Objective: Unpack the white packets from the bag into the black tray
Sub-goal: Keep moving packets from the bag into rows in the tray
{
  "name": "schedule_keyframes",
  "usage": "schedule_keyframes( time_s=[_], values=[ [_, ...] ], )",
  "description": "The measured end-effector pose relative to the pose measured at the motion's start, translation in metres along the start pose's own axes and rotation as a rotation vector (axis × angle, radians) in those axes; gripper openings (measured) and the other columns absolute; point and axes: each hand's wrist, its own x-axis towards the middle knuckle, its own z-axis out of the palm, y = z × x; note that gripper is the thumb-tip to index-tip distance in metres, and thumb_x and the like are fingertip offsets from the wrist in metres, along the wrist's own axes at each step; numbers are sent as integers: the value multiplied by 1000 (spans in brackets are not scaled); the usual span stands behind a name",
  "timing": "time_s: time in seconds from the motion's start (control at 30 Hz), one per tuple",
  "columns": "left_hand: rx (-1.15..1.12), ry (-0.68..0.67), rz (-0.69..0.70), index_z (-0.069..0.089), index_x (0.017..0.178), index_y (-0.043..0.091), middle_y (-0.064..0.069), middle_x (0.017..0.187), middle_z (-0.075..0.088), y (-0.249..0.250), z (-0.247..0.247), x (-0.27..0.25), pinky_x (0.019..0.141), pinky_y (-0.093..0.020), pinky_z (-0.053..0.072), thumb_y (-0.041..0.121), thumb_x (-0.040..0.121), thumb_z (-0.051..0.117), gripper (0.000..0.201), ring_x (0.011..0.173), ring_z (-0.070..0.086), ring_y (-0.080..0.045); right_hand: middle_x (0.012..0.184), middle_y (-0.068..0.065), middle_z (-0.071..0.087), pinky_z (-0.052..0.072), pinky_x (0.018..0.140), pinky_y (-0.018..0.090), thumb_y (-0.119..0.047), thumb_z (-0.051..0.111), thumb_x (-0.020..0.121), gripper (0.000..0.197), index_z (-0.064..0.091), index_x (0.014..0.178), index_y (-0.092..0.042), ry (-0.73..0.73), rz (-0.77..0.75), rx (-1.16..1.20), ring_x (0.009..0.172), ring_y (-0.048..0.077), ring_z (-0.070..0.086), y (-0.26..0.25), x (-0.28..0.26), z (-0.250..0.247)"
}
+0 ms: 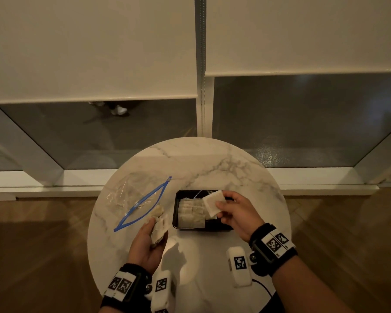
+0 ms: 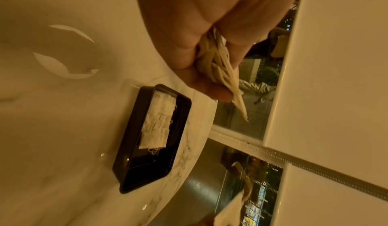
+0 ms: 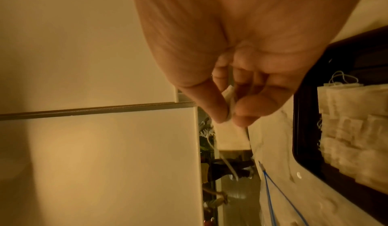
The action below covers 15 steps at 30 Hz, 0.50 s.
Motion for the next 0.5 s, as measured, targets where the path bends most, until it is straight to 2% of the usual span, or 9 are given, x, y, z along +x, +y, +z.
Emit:
schedule_keyframes(
  time_s=[0.13, 0.2, 0.3, 0.37, 0.43, 0.5],
  values=[
    [-3, -5, -26, 62, 121, 8, -14, 111, 67, 10, -6, -1, 53, -24, 59, 19, 100, 56, 24, 97, 64, -20, 101, 14, 66, 54, 56, 32, 1, 53, 94, 25, 61, 112, -15, 92, -20, 57, 75, 26, 65, -1, 13, -9],
    [-13, 6, -36, 60, 126, 9, -14, 115, 67, 13, -9, 2, 55, -25, 60, 19, 100, 56, 28, 99, 64, -21, 102, 13, 63, 55, 61, 34, -3, 53, 94, 17, 61, 103, -15, 179, -16, 16, 82, 28, 64, 0, 21, -11],
    [-30, 10, -36, 59, 132, 9, -14, 127, 64, 20, -9, 5, 61, -25, 61, 18, 100, 56, 34, 102, 64, -21, 94, 11, 65, 49, 57, 30, -6, 60, 87, 12, 60, 86, -17, 291, -1, -110, 79, 26, 61, 7, 36, -12],
    [-37, 6, -40, 58, 134, 8, -14, 129, 64, 25, -9, 8, 63, -25, 61, 17, 99, 57, 36, 103, 64, -21, 93, 11, 67, 42, 53, 28, -5, 62, 83, 12, 62, 83, -16, 340, 6, -198, 77, 25, 60, 17, 48, -12],
    [-42, 2, -48, 59, 134, 8, -14, 127, 65, 29, -8, 10, 64, -26, 61, 17, 99, 57, 36, 104, 65, -21, 94, 11, 67, 45, 53, 27, -2, 64, 82, 12, 64, 86, -13, 364, 14, -270, 76, 24, 60, 26, 59, -11],
    [-43, 4, -52, 59, 132, 8, -14, 122, 67, 34, -8, 12, 63, -26, 61, 17, 98, 58, 35, 103, 65, -21, 92, 11, 64, 53, 57, 29, 3, 65, 83, 13, 63, 89, -9, 356, 65, -326, 76, 22, 61, 36, 74, -7]
  ],
)
